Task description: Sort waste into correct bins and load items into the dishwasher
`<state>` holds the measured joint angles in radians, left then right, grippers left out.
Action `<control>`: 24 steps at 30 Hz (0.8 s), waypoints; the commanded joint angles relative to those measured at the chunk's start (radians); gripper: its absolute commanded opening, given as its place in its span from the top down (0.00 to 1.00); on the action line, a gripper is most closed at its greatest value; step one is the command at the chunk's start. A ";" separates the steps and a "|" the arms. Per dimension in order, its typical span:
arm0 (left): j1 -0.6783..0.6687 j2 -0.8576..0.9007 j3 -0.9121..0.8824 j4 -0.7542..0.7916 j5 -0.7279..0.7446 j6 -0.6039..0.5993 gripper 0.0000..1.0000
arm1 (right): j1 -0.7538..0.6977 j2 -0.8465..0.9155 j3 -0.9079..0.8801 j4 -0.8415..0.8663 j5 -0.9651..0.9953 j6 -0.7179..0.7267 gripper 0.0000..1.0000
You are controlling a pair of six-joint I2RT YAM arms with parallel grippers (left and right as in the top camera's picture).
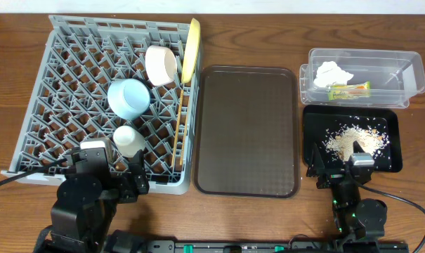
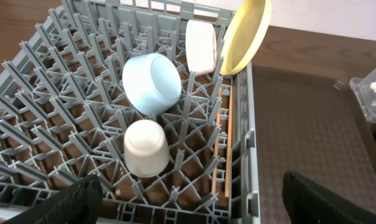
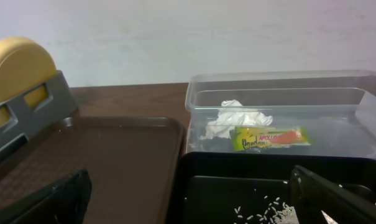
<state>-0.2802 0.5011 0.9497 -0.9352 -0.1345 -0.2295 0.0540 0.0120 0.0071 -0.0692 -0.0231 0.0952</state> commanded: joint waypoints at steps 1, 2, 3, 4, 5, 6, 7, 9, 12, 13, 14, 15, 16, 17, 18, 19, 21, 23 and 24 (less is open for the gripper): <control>0.005 -0.004 -0.003 0.001 -0.008 0.008 0.07 | 0.005 -0.005 -0.002 -0.003 -0.008 0.008 0.01; 0.005 -0.004 -0.003 0.001 -0.008 0.008 0.07 | 0.005 -0.005 -0.002 -0.002 -0.008 0.008 0.01; 0.005 -0.004 -0.003 0.001 -0.008 0.008 0.07 | 0.005 -0.005 -0.002 -0.003 -0.008 0.008 0.01; 0.005 -0.004 -0.003 0.001 -0.008 0.008 0.07 | 0.005 -0.005 -0.002 -0.003 -0.008 0.008 0.01; 0.005 -0.004 -0.003 0.001 -0.008 0.008 0.07 | 0.005 -0.005 -0.002 -0.003 -0.008 0.008 0.01; 0.005 -0.004 -0.003 0.001 -0.008 0.008 0.07 | 0.005 -0.005 -0.002 -0.003 -0.008 0.008 0.01; 0.005 -0.004 -0.003 0.001 -0.008 0.008 0.07 | 0.005 -0.005 -0.002 -0.002 -0.008 0.008 0.01; 0.005 -0.004 -0.003 0.001 -0.008 0.008 0.07 | 0.005 -0.005 -0.002 -0.002 -0.008 0.008 0.01; 0.005 -0.004 -0.003 0.001 -0.008 0.008 0.07 | 0.005 -0.005 -0.002 -0.002 -0.008 0.008 0.01; 0.005 -0.004 -0.003 0.001 -0.008 0.008 0.07 | 0.005 -0.005 -0.002 -0.003 -0.008 0.008 0.01; 0.005 -0.004 -0.003 0.001 -0.008 0.008 0.07 | 0.005 -0.005 -0.002 -0.003 -0.008 0.008 0.01; 0.005 -0.004 -0.003 0.001 -0.008 0.008 0.07 | 0.005 -0.005 -0.002 -0.003 -0.008 0.008 0.01; 0.005 -0.004 -0.003 0.001 -0.008 0.008 0.07 | 0.005 -0.005 -0.002 -0.003 -0.008 0.008 0.01; 0.005 -0.004 -0.003 0.001 -0.008 0.008 0.07 | 0.005 -0.005 -0.002 -0.002 -0.008 0.008 0.01; 0.005 -0.004 -0.004 -0.001 -0.008 0.008 0.07 | 0.005 -0.005 -0.002 -0.003 -0.008 0.008 0.01; 0.006 -0.005 -0.004 -0.006 -0.010 0.010 0.07 | 0.005 -0.005 -0.002 -0.003 -0.008 0.008 0.01; 0.024 -0.018 -0.010 -0.017 -0.010 0.027 0.07 | 0.005 -0.005 -0.002 -0.003 -0.008 0.008 0.01; 0.049 -0.045 -0.044 -0.004 -0.001 0.027 0.07 | 0.005 -0.005 -0.002 -0.003 -0.008 0.008 0.01; 0.064 -0.064 -0.073 0.013 0.006 0.027 0.07 | 0.005 -0.005 -0.002 -0.002 -0.008 0.008 0.01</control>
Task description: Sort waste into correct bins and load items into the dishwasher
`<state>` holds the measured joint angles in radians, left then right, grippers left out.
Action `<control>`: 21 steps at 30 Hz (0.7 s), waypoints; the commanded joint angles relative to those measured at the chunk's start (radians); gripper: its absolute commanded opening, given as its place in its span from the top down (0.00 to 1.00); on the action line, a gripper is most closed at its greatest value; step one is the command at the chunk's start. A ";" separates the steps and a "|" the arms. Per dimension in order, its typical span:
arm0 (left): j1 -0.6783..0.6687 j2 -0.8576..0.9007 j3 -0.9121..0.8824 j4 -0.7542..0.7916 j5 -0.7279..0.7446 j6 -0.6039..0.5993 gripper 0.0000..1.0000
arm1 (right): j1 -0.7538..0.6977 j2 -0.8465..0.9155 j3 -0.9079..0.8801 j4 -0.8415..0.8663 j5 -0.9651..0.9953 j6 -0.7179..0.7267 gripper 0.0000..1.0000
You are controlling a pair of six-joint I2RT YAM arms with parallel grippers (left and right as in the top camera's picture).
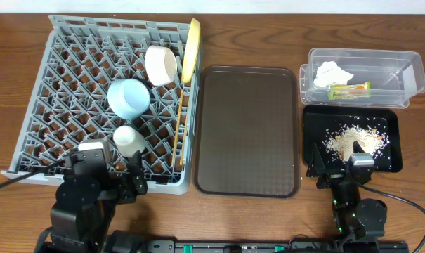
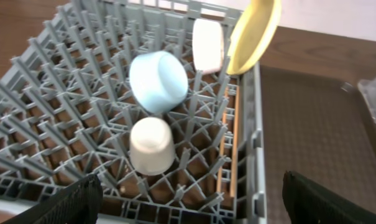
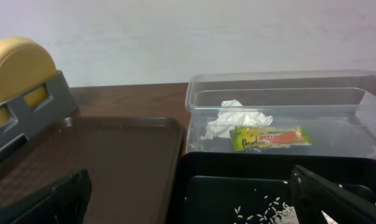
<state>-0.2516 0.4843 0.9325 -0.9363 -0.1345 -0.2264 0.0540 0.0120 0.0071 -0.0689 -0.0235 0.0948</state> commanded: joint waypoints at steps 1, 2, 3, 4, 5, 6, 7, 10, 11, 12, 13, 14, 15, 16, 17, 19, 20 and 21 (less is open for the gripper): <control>0.051 -0.069 -0.090 0.035 0.019 0.027 0.07 | 0.005 -0.005 -0.002 -0.003 -0.007 0.008 0.01; 0.065 -0.091 -0.125 0.059 0.031 0.028 0.07 | 0.005 -0.005 -0.002 -0.003 -0.007 0.008 0.01; 0.082 -0.117 -0.169 0.094 0.045 0.028 0.07 | 0.005 -0.005 -0.002 -0.003 -0.007 0.009 0.01; 0.098 -0.146 -0.216 0.135 0.059 0.029 0.07 | 0.005 -0.005 -0.002 -0.003 -0.007 0.009 0.01; 0.116 -0.177 -0.265 0.180 0.079 0.034 0.07 | 0.005 -0.005 -0.002 -0.003 -0.007 0.008 0.01; 0.134 -0.208 -0.314 0.230 0.102 0.040 0.07 | 0.005 -0.005 -0.002 -0.003 -0.007 0.008 0.01; 0.152 -0.240 -0.365 0.282 0.126 0.045 0.07 | 0.005 -0.005 -0.002 -0.003 -0.007 0.009 0.01; 0.204 -0.323 -0.504 0.442 0.194 0.051 0.07 | 0.005 -0.005 -0.002 -0.003 -0.007 0.008 0.01; 0.219 -0.347 -0.546 0.490 0.213 0.051 0.07 | 0.005 -0.005 -0.002 -0.003 -0.007 0.008 0.01; 0.230 -0.369 -0.587 0.539 0.230 0.051 0.07 | 0.005 -0.005 -0.002 -0.003 -0.007 0.008 0.01; 0.236 -0.386 -0.621 0.579 0.238 0.051 0.07 | 0.005 -0.005 -0.002 -0.003 -0.007 0.009 0.01; 0.240 -0.406 -0.659 0.626 0.241 0.050 0.07 | 0.005 -0.005 -0.002 -0.003 -0.007 0.009 0.01; 0.240 -0.424 -0.694 0.669 0.239 0.051 0.07 | 0.005 -0.005 -0.002 -0.003 -0.007 0.008 0.01; 0.240 -0.440 -0.724 0.708 0.238 0.051 0.07 | 0.005 -0.005 -0.002 -0.003 -0.007 0.008 0.01; 0.240 -0.453 -0.752 0.743 0.234 0.051 0.07 | 0.005 -0.005 -0.002 -0.003 -0.007 0.008 0.01; 0.240 -0.475 -0.806 0.819 0.224 0.050 0.07 | 0.005 -0.005 -0.002 -0.003 -0.007 0.009 0.01; 0.240 -0.484 -0.829 0.850 0.218 0.050 0.07 | 0.005 -0.005 -0.002 -0.003 -0.007 0.008 0.01; 0.240 -0.483 -0.850 0.884 0.209 0.051 0.07 | 0.005 -0.005 -0.002 -0.003 -0.007 0.009 0.01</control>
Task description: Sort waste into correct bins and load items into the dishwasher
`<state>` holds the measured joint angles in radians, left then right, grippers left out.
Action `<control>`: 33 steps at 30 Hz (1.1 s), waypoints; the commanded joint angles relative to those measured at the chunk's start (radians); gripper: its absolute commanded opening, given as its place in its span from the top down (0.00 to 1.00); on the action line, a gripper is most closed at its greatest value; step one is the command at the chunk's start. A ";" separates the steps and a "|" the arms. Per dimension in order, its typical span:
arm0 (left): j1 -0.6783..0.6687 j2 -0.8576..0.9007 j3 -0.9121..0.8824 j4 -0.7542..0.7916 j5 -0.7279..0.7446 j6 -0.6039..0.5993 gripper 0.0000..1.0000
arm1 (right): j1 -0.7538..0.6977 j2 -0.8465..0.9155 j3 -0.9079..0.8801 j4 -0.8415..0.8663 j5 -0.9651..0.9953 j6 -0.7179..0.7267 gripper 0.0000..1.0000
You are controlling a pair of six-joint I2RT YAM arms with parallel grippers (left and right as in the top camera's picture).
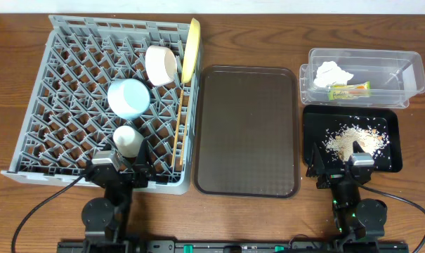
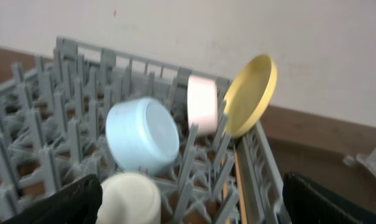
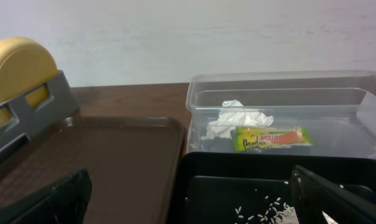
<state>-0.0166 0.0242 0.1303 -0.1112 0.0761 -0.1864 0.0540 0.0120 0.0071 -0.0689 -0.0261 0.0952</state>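
The grey dish rack (image 1: 57, 84) holds a blue bowl (image 1: 128, 98), a pale pink bowl (image 1: 161, 65), an upright yellow plate (image 1: 190, 49), a white cup (image 1: 128, 140) and wooden chopsticks (image 1: 177, 130). My left gripper (image 1: 121, 163) sits low at the rack's near edge, open and empty, with the white cup (image 2: 130, 198) just ahead of it. A clear bin (image 1: 363, 77) holds a tissue (image 3: 237, 118) and a snack wrapper (image 3: 273, 137). At the near edge of the black tray (image 1: 317, 119) of rice (image 1: 352, 140), my right gripper (image 1: 337, 163) is open and empty.
A bare brown serving tray (image 1: 249, 130) lies between the rack and the black tray. The wall stands behind the table's far edge. Both arm bases sit at the near edge of the table.
My left arm has dropped lower and drawn back at the rack's near edge. Its camera now looks level across the rack instead of down into it. The right arm has not moved.
My left gripper was open above the rack's near edge, looking down on the cup and bowls. Then it was a little farther back, and now it is low by the table's edge. My right gripper stayed open at the black tray throughout.
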 commanded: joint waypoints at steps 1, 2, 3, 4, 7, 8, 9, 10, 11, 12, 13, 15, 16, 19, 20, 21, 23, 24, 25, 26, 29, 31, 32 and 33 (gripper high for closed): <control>0.005 -0.023 -0.066 0.086 -0.010 0.010 0.07 | 0.005 -0.005 -0.002 -0.003 -0.005 0.008 0.01; 0.005 -0.023 -0.084 0.111 -0.018 0.011 0.07 | 0.005 -0.005 -0.002 -0.003 -0.005 0.008 0.01; 0.005 -0.023 -0.096 0.128 -0.026 0.011 0.07 | 0.005 -0.005 -0.002 -0.003 -0.005 0.008 0.01; 0.005 -0.023 -0.111 0.145 -0.039 0.011 0.07 | 0.005 -0.005 -0.002 -0.003 -0.005 0.008 0.01; 0.004 -0.023 -0.127 0.123 -0.043 0.023 0.07 | 0.005 -0.005 -0.002 -0.003 -0.005 0.008 0.01; 0.004 -0.023 -0.127 0.101 -0.043 0.026 0.07 | 0.005 -0.005 -0.002 -0.003 -0.005 0.008 0.01; 0.004 -0.023 -0.127 0.080 -0.043 0.032 0.07 | 0.005 -0.005 -0.002 -0.003 -0.005 0.008 0.01; 0.004 -0.023 -0.127 0.058 -0.042 0.033 0.07 | 0.005 -0.005 -0.002 -0.003 -0.005 0.008 0.01; 0.004 -0.023 -0.126 0.038 -0.039 0.032 0.07 | 0.005 -0.005 -0.002 -0.003 -0.005 0.008 0.01; 0.004 -0.023 -0.126 0.042 -0.037 0.032 0.07 | 0.005 -0.005 -0.002 -0.003 -0.005 0.008 0.01; 0.004 -0.023 -0.126 0.043 -0.035 0.032 0.07 | 0.005 -0.005 -0.002 -0.003 -0.005 0.008 0.01; 0.004 -0.022 -0.126 0.044 -0.035 0.032 0.07 | 0.005 -0.005 -0.002 -0.003 -0.005 0.008 0.01; 0.004 -0.021 -0.126 0.044 -0.035 0.032 0.07 | 0.005 -0.005 -0.002 -0.003 -0.005 0.008 0.01; 0.004 -0.020 -0.126 0.043 -0.035 0.032 0.07 | 0.005 -0.005 -0.002 -0.003 -0.005 0.008 0.01; 0.004 -0.020 -0.126 0.044 -0.035 0.032 0.07 | 0.005 -0.005 -0.002 -0.003 -0.005 0.008 0.01; 0.004 -0.020 -0.126 0.044 -0.035 0.032 0.07 | 0.005 -0.005 -0.002 -0.003 -0.005 0.008 0.01; 0.004 -0.020 -0.126 0.044 -0.035 0.032 0.07 | 0.005 -0.005 -0.002 -0.003 -0.005 0.008 0.01; 0.004 -0.020 -0.126 0.043 -0.035 0.032 0.07 | 0.005 -0.005 -0.002 -0.003 -0.005 0.008 0.01; 0.004 -0.020 -0.126 0.044 -0.035 0.032 0.07 | 0.005 -0.005 -0.002 -0.003 -0.005 0.008 0.01; 0.004 -0.020 -0.126 0.044 -0.035 0.032 0.07 | 0.005 -0.005 -0.002 -0.003 -0.005 0.008 0.01; 0.004 -0.020 -0.126 0.044 -0.035 0.032 0.07 | 0.005 -0.005 -0.002 -0.003 -0.005 0.008 0.01; 0.004 -0.020 -0.126 0.044 -0.035 0.032 0.07 | 0.005 -0.005 -0.002 -0.003 -0.005 0.008 0.01; 0.004 -0.020 -0.126 0.044 -0.035 0.032 0.07 | 0.005 -0.005 -0.002 -0.003 -0.005 0.008 0.01; 0.004 -0.020 -0.126 0.044 -0.035 0.032 0.07 | 0.005 -0.005 -0.002 -0.003 -0.005 0.008 0.01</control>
